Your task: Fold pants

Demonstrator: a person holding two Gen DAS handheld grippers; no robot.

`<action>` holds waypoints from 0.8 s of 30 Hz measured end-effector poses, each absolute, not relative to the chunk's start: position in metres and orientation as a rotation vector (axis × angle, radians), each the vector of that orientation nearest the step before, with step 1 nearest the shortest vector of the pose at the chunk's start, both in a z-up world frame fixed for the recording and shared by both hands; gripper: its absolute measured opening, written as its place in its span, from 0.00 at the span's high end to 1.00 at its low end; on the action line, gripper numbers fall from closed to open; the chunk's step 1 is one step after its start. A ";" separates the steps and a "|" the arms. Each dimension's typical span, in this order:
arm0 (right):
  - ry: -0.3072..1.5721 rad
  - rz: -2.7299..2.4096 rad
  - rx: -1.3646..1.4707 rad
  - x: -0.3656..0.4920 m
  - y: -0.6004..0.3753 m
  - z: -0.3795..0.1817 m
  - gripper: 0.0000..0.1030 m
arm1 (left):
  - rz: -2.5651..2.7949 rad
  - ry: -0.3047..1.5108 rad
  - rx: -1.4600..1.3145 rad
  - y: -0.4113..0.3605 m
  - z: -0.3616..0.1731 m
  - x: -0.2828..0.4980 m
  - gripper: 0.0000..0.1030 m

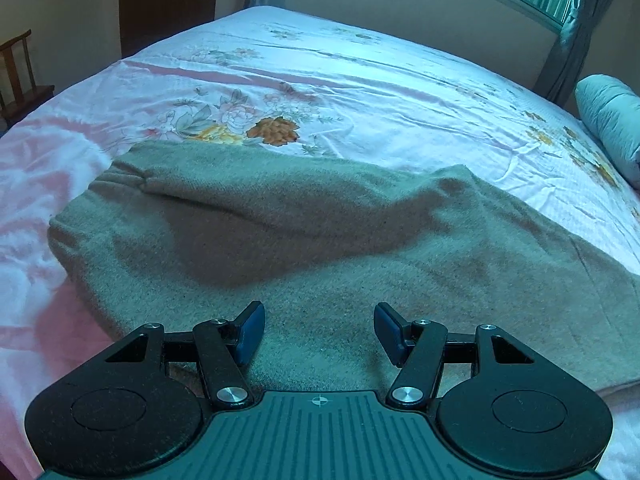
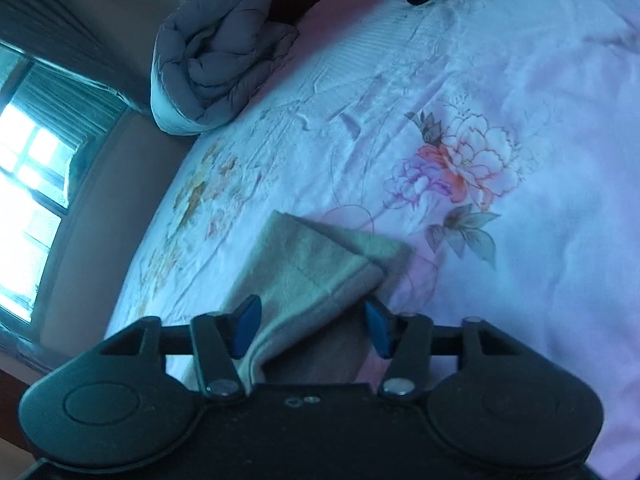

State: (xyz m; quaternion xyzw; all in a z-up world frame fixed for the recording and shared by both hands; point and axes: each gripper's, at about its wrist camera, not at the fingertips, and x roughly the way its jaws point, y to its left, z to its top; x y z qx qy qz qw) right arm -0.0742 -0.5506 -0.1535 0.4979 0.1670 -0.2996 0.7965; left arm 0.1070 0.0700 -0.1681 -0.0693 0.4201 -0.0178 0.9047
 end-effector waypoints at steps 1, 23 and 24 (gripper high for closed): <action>0.377 -0.640 1.059 -0.070 -0.552 -0.153 1.00 | -0.035 0.869 -0.139 0.069 -0.168 0.107 0.41; 0.605 -0.718 0.551 -0.057 -0.529 -0.128 0.51 | -0.230 0.857 -0.117 0.021 -0.146 0.099 0.39; 0.596 -0.725 0.559 -0.060 -0.529 -0.124 0.51 | -0.276 0.856 -0.120 0.009 -0.142 0.100 0.39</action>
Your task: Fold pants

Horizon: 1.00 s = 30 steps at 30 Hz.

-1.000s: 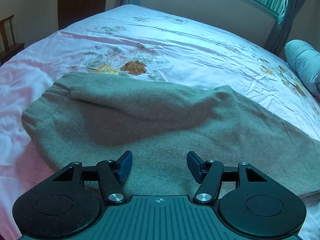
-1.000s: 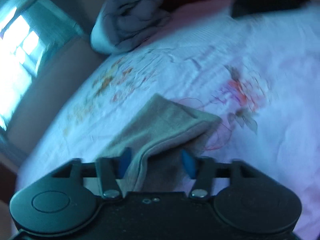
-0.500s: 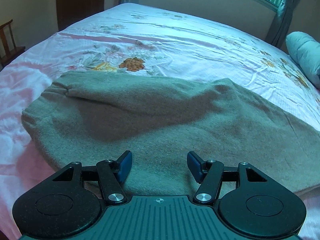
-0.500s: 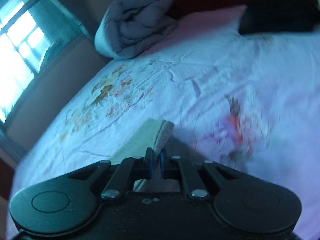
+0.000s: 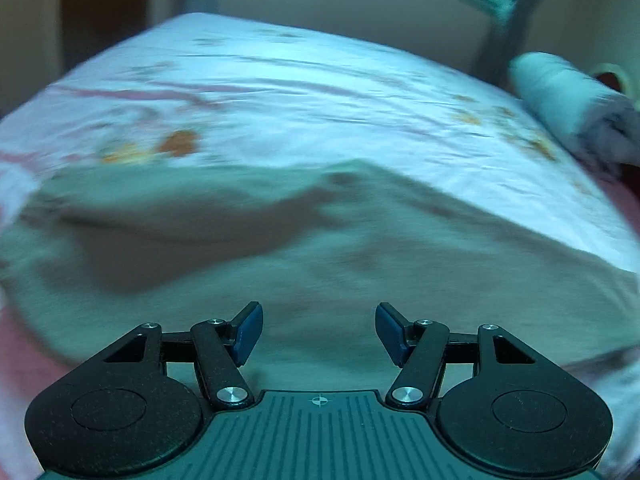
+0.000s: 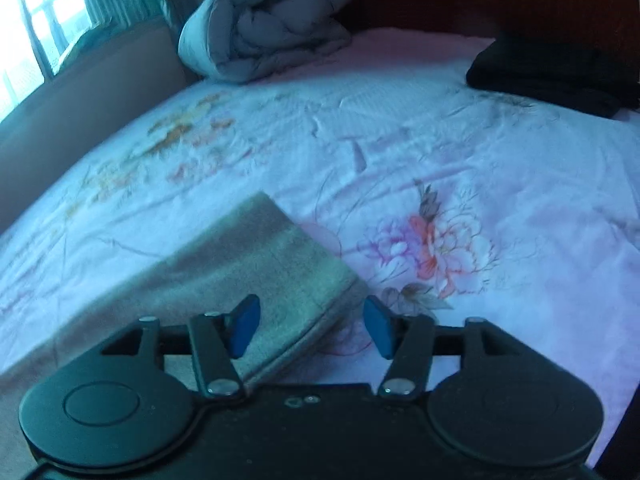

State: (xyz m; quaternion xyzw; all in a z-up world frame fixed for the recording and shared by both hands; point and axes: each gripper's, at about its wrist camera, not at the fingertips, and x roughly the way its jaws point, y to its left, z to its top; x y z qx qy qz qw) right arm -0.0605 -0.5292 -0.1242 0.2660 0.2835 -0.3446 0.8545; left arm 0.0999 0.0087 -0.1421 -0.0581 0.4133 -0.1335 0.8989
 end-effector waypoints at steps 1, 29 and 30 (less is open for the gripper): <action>0.593 -0.719 0.576 -0.063 -0.531 -0.123 0.51 | -0.319 0.854 -0.119 -0.005 -0.139 0.100 0.39; 0.597 -0.630 0.886 -0.060 -0.585 -0.149 0.52 | -0.639 0.885 0.148 -0.268 -0.170 0.057 0.40; 0.593 -0.628 0.894 -0.060 -0.586 -0.149 0.52 | -0.641 0.882 0.143 -0.268 -0.169 0.057 0.40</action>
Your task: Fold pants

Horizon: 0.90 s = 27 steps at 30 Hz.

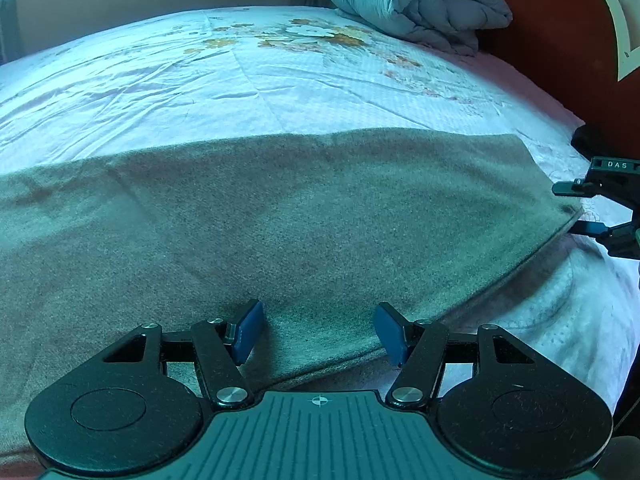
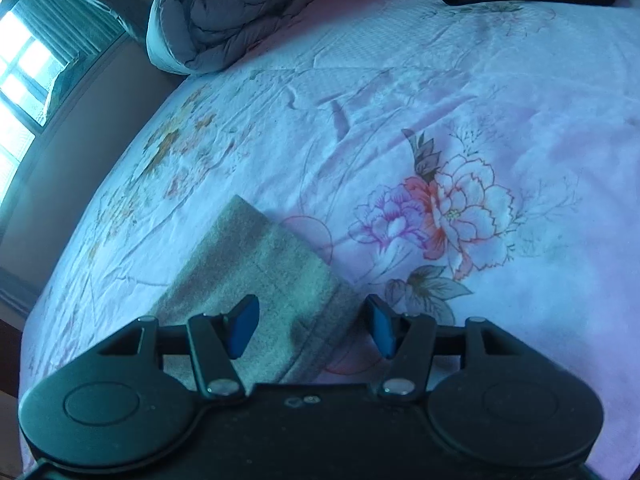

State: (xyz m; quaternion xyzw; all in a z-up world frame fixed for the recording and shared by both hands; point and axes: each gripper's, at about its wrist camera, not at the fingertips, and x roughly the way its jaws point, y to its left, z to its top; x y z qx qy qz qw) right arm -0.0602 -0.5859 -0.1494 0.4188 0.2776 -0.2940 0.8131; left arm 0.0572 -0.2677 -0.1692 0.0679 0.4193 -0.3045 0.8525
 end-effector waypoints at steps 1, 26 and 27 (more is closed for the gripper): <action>0.589 -0.629 0.897 -0.061 -0.586 -0.150 0.57 | -0.640 0.884 0.134 -0.269 -0.169 0.062 0.40; 0.638 -0.707 0.656 -0.064 -0.563 -0.123 0.59 | -0.441 0.901 0.021 -0.218 -0.160 0.084 0.39; 0.623 -0.697 0.640 -0.066 -0.559 -0.119 0.59 | -0.430 0.905 0.016 -0.215 -0.160 0.086 0.39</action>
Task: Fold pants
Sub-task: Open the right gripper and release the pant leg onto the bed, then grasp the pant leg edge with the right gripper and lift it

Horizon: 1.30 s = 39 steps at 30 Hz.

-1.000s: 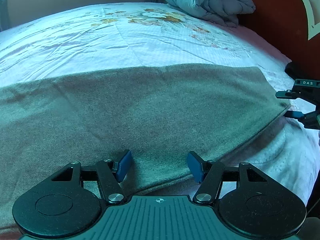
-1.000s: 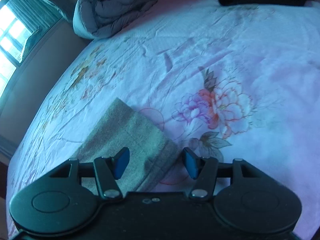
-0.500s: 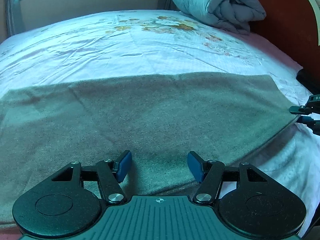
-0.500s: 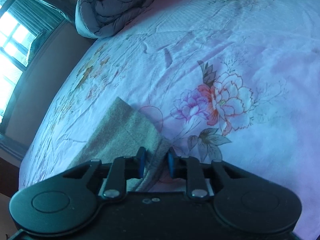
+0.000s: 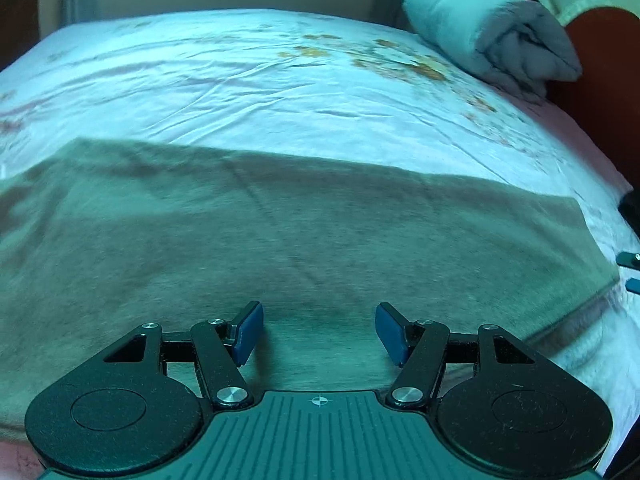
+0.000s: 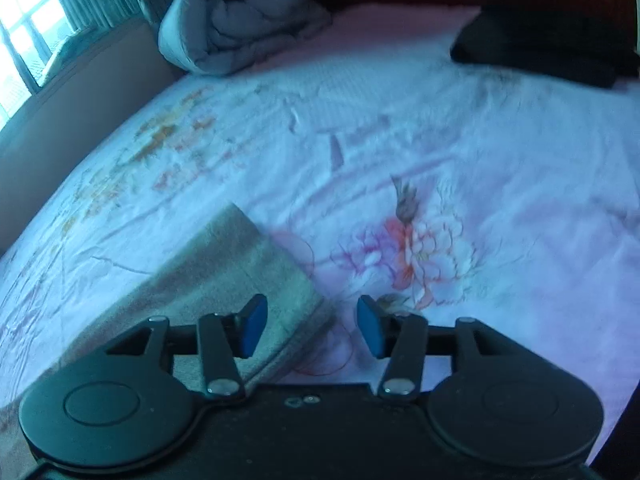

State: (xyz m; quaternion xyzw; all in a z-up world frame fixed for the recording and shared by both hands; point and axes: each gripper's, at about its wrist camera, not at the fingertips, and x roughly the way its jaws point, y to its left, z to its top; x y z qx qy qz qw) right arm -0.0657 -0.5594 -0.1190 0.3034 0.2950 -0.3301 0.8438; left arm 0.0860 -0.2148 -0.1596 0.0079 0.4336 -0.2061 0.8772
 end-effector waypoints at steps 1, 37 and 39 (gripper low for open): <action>0.620 -0.687 0.617 -0.066 -0.555 -0.116 0.59 | -0.421 0.903 0.023 -0.213 -0.160 0.087 0.39; 0.777 -0.467 0.355 -0.018 -0.462 -0.116 0.51 | -0.275 0.840 0.044 -0.131 -0.152 0.080 0.31; 0.776 -0.523 0.434 -0.031 -0.484 -0.119 0.51 | -0.298 0.857 0.034 -0.140 -0.155 0.083 0.31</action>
